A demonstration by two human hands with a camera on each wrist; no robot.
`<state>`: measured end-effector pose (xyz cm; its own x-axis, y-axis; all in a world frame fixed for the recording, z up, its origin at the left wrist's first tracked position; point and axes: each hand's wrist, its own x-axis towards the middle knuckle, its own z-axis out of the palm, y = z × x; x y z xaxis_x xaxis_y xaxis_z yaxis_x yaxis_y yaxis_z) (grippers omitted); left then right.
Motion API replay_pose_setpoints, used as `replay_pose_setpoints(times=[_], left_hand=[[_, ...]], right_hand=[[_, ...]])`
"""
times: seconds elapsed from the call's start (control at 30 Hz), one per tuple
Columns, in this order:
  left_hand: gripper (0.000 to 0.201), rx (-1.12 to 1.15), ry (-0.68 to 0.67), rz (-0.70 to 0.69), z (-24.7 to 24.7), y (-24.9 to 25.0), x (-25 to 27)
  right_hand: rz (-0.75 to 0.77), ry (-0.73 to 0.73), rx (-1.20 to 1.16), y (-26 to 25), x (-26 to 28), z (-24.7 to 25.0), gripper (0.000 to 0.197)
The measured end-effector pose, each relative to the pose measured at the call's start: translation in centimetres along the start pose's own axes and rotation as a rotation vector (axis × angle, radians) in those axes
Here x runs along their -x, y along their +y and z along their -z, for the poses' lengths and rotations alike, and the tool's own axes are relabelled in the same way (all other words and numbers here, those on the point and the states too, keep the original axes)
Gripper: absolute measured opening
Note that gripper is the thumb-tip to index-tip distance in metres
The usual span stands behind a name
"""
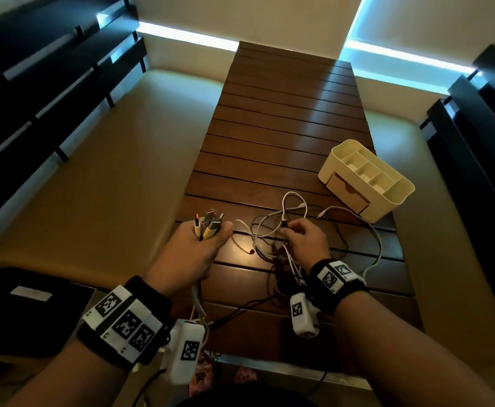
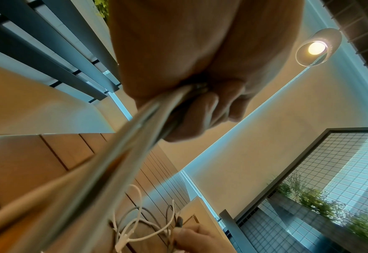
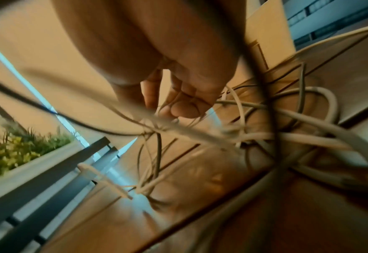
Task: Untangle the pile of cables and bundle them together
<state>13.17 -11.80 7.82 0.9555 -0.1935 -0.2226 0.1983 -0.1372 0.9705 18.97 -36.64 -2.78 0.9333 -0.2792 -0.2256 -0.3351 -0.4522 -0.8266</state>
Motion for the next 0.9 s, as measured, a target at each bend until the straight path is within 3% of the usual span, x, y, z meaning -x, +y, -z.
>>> replay_pose_setpoints(times=[0.33, 0.5, 0.7, 0.9], left_hand=[[0.041, -0.011, -0.042, -0.094, -0.4, 1.8, -1.3], [0.042, 0.029, -0.056, -0.09, -0.5, 2.2, -1.4], [0.043, 0.076, -0.034, -0.144, -0.8, 2.9, -1.3], [0.039, 0.077, -0.061, -0.264, -2.0, 3.8, -1.4]], right_hand=[[0.06, 0.063, -0.218, -2.4, 2.6, 1.8, 0.012], [0.097, 0.025, -0.307, -4.5, 4.3, 2.5, 0.012], [0.258, 0.024, -0.415, -8.7, 7.9, 3.5, 0.008], [0.384, -0.103, -0.432, -11.6, 11.3, 3.3, 0.009]])
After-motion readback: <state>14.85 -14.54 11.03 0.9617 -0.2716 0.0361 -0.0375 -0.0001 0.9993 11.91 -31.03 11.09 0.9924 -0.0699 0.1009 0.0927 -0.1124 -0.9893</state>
